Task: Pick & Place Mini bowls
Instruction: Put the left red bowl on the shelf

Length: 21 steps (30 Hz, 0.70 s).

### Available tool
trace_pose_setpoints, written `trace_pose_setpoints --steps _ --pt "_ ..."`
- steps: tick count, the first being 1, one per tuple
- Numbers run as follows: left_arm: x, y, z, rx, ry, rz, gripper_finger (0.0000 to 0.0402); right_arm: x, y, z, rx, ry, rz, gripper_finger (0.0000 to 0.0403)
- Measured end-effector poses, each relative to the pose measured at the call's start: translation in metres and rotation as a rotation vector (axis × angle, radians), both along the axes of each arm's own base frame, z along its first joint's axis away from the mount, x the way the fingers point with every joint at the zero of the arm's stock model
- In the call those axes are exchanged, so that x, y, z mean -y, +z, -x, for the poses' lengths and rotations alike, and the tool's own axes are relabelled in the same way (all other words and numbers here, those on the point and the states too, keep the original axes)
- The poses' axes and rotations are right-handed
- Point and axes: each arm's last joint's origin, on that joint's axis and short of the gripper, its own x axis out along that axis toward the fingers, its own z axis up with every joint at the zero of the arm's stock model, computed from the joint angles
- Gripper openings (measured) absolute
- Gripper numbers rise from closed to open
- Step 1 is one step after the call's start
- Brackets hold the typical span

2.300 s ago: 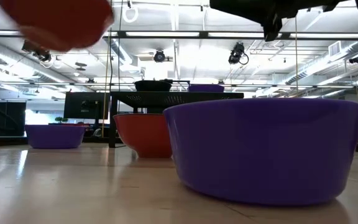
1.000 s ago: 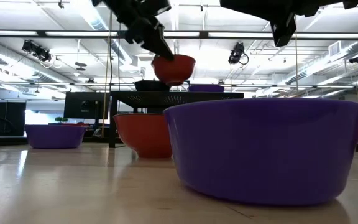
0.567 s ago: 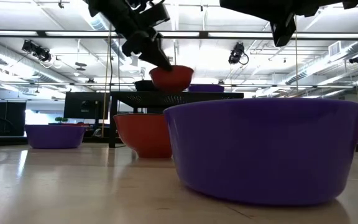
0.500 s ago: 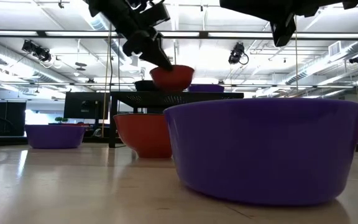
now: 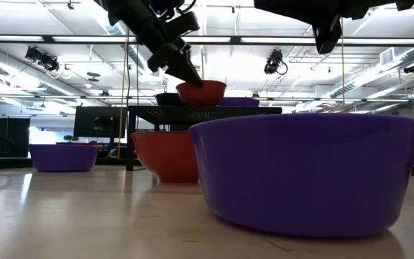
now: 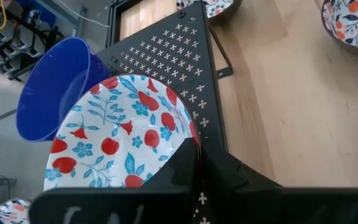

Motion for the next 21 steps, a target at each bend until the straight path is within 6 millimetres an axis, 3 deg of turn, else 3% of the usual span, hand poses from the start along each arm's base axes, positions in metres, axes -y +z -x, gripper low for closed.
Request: trace_pose_setpoints --steps 13,21 --pt "-0.0004 0.0018 -0.0015 0.024 0.004 -0.007 0.0041 0.0003 0.0000 -0.0002 0.000 -0.001 0.000 0.0016" --pt "-0.0005 0.0018 -0.0015 0.028 0.013 -0.002 0.0095 0.0003 -0.0001 -0.0002 0.000 -0.001 0.000 0.0016"
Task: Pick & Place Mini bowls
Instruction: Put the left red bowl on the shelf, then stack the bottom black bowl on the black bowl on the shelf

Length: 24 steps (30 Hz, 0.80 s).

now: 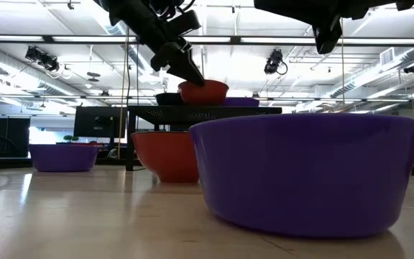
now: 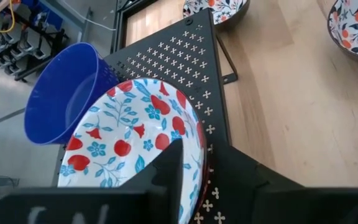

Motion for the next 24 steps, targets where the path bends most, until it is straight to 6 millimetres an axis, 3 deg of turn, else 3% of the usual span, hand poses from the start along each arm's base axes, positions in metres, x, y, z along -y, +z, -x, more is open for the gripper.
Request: trace_pose_setpoints --steps 7,14,19,24 --pt "0.002 0.004 0.000 0.014 0.011 0.019 0.0150 0.000 0.000 0.000 0.000 0.000 0.000 0.0016" --pt "0.014 0.033 -0.006 0.079 0.051 0.121 0.0183 0.000 0.000 0.000 0.001 0.000 -0.001 0.0016" --pt "0.043 0.069 -0.009 0.110 -0.010 0.218 0.0182 0.000 0.000 0.000 0.001 0.000 -0.002 0.0016" --pt "0.091 0.095 -0.005 0.138 -0.133 0.211 0.0167 0.000 0.000 0.000 0.001 0.000 -0.003 0.0016"
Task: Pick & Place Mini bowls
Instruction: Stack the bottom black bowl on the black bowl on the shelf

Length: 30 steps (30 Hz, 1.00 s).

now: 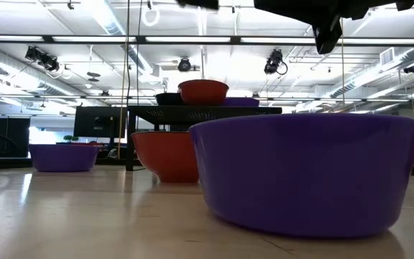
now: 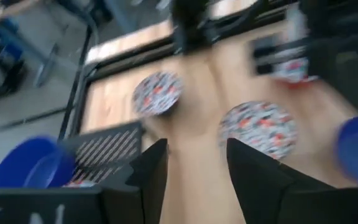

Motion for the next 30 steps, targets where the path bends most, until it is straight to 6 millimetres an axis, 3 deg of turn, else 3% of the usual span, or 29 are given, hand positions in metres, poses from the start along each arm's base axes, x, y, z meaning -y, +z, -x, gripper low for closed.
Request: trace_pose_setpoints --steps 3,7,11,14,22,27,30 --pt "0.029 0.005 0.013 0.040 -0.110 0.007 0.0155 0.000 0.000 0.000 -0.002 0.000 0.001 0.0016" --pt "0.059 -0.006 0.039 0.076 -0.149 0.021 0.0131 0.000 -0.001 0.000 -0.011 0.000 0.009 0.0016" --pt "0.080 -0.028 0.069 0.202 -0.127 0.067 0.0105 0.000 -0.002 0.000 -0.020 0.000 0.013 0.0016" --pt "0.090 -0.057 0.090 0.263 -0.105 0.114 0.0088 0.001 -0.002 0.000 -0.019 -0.003 0.014 0.0016" --pt "0.098 -0.135 0.136 0.438 -0.014 0.295 0.0061 0.007 -0.002 -0.004 -0.015 -0.026 0.012 0.0016" --pt "0.085 -0.178 0.160 0.498 0.064 0.389 0.0055 0.017 -0.005 -0.013 0.011 -0.061 -0.061 0.0016" --pt "0.076 -0.194 0.171 0.535 0.074 0.450 0.0055 0.025 -0.011 -0.022 0.035 -0.050 -0.172 0.0016"
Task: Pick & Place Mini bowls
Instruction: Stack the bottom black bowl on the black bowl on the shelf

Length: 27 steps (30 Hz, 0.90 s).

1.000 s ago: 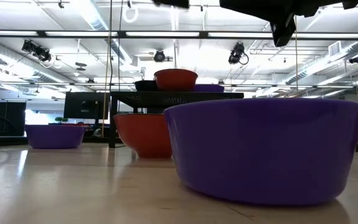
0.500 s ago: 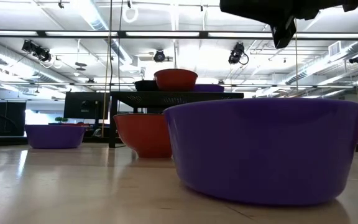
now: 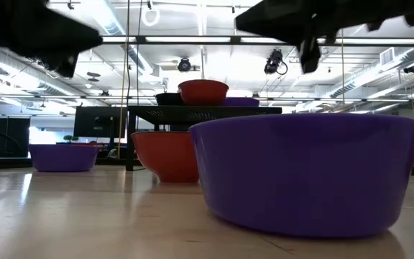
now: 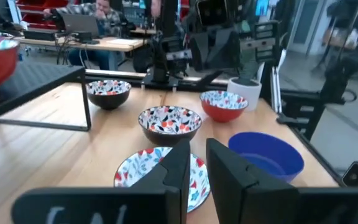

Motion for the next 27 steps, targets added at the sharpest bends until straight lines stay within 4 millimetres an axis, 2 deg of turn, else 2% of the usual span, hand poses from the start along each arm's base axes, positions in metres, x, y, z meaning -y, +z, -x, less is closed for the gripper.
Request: trace_pose_setpoints --steps 4,7,12,15,18,23,27 --pt "-0.008 -0.013 0.010 0.004 0.002 0.015 0.0055 0.013 -0.004 -0.010 0.007 0.016 -0.065 0.0016" --pt "-0.009 -0.016 0.011 -0.004 0.002 0.008 0.0055 0.016 -0.003 -0.012 0.004 0.012 -0.043 0.0020" --pt "-0.009 -0.018 0.011 -0.018 0.002 -0.012 0.0055 0.001 0.025 -0.028 0.000 0.051 0.142 0.0052" --pt "-0.009 -0.018 0.011 -0.025 0.001 -0.036 0.0055 -0.009 0.046 -0.042 -0.138 0.074 0.250 0.0082" --pt "-0.009 -0.019 0.012 -0.032 0.001 -0.043 0.0055 -0.013 0.069 -0.050 -0.353 0.075 0.275 0.0110" --pt "-0.010 -0.021 0.012 -0.049 0.000 -0.057 0.0055 -0.011 0.098 -0.041 -0.663 0.100 0.177 0.0141" --pt "-0.010 -0.023 0.012 -0.070 0.000 -0.075 0.0055 -0.010 0.099 -0.030 -0.839 0.182 0.104 0.0146"
